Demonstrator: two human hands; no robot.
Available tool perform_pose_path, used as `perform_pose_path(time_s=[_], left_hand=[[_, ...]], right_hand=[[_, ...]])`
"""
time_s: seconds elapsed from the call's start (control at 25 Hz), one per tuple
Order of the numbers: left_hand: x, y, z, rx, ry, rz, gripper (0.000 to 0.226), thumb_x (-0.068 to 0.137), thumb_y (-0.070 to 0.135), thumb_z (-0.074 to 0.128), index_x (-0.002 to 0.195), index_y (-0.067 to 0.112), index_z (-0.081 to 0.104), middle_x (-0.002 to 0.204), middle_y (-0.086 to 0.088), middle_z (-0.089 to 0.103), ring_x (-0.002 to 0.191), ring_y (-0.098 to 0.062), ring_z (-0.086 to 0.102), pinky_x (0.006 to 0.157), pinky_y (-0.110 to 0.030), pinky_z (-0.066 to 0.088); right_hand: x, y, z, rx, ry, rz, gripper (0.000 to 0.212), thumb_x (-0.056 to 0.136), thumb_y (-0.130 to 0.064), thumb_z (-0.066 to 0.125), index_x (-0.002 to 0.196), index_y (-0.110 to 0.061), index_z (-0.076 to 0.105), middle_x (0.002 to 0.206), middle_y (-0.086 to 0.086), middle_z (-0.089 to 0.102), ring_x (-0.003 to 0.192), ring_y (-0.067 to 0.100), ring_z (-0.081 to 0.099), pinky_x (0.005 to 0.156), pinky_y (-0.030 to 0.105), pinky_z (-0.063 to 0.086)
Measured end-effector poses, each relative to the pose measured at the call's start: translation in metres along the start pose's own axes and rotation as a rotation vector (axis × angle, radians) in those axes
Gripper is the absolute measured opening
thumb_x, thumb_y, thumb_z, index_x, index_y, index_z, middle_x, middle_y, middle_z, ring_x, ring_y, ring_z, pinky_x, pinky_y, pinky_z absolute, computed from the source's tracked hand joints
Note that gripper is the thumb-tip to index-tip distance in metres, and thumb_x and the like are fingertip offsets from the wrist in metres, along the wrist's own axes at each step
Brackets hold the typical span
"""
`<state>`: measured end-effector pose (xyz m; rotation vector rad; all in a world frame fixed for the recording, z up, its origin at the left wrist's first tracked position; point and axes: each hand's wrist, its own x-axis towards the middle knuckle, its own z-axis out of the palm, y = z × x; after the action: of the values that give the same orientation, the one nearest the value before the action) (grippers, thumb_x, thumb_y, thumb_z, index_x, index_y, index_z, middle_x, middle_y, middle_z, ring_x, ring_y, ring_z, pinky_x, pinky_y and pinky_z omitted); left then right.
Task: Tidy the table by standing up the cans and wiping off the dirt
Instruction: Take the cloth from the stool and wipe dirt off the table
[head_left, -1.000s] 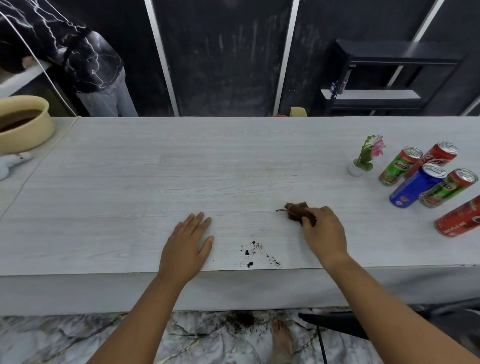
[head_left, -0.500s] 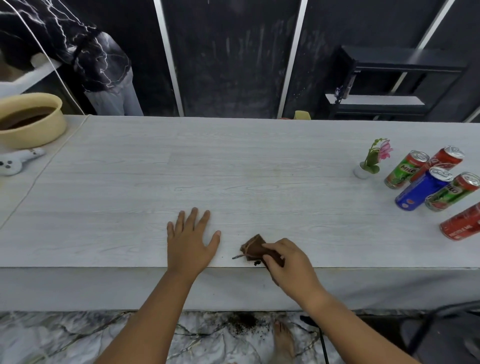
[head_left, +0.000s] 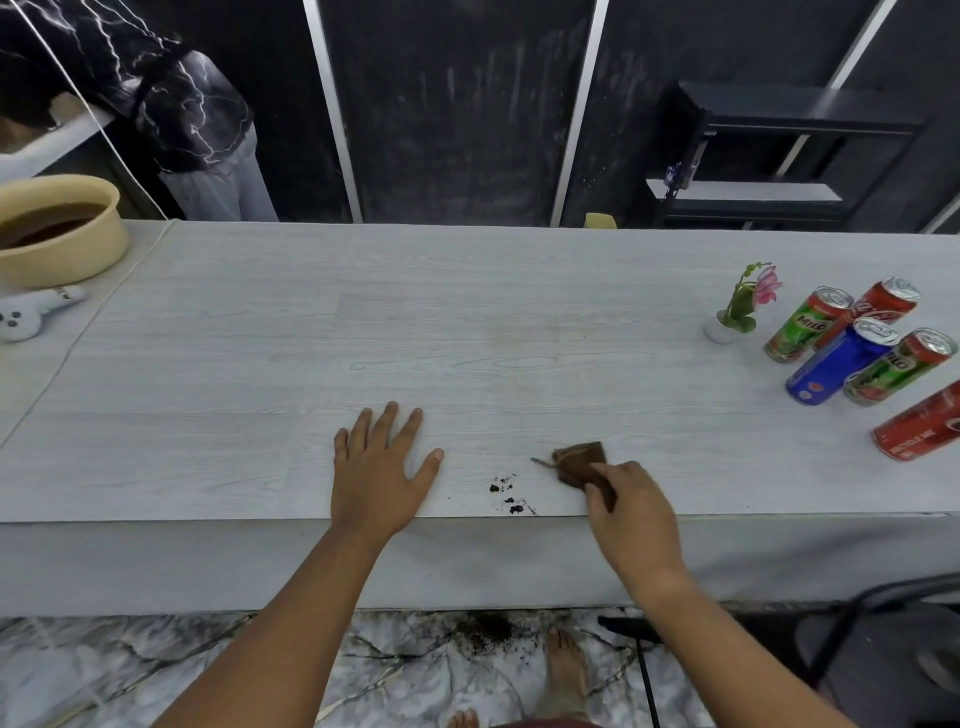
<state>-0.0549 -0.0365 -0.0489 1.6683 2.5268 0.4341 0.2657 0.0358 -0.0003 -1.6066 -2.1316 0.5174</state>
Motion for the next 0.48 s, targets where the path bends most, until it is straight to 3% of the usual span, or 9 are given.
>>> perform_pose_path(time_s=[0.16,0.24,0.32,0.48], left_hand=[[0.011,-0.01,-0.01,0.02,0.059,0.026,0.07,0.101,0.076,0.041,0.161,0.041,0.049,0.169,0.006,0.047,0.154,-0.026,0.041,0.123,-0.052,0.034],[0.015,-0.029,-0.014,-0.01,0.104,0.067,0.065,0.101,0.07,0.042,0.154,0.037,0.059,0.157,0.007,0.06,0.141,-0.025,0.053,0.111,-0.047,0.042],[0.012,-0.043,-0.012,-0.043,0.149,0.092,0.058,0.103,0.063,0.046,0.15,0.035,0.064,0.154,0.008,0.062,0.14,-0.022,0.053,0.11,-0.044,0.041],[0.008,-0.045,-0.004,-0.077,0.201,0.092,0.049,0.101,0.058,0.056,0.142,0.034,0.069,0.151,0.011,0.063,0.14,-0.018,0.052,0.111,-0.043,0.041]], right_hand=[[-0.002,-0.039,0.019,0.181,-0.125,-0.083,0.03,0.101,-0.017,0.071,0.13,-0.013,0.076,0.101,-0.007,0.062,0.094,0.012,0.063,0.078,0.007,0.043],[0.024,-0.055,0.017,0.259,-0.106,-0.129,0.029,0.1,-0.015,0.071,0.128,-0.015,0.077,0.102,-0.007,0.063,0.094,0.01,0.063,0.079,0.004,0.043],[0.064,-0.071,0.017,0.261,-0.111,-0.219,0.03,0.099,-0.013,0.072,0.128,-0.017,0.077,0.106,-0.003,0.065,0.098,0.012,0.063,0.083,0.009,0.044],[0.118,-0.093,0.04,0.052,-0.393,-0.38,0.033,0.102,-0.014,0.07,0.135,-0.018,0.075,0.119,0.003,0.067,0.113,0.022,0.062,0.098,0.03,0.048]])
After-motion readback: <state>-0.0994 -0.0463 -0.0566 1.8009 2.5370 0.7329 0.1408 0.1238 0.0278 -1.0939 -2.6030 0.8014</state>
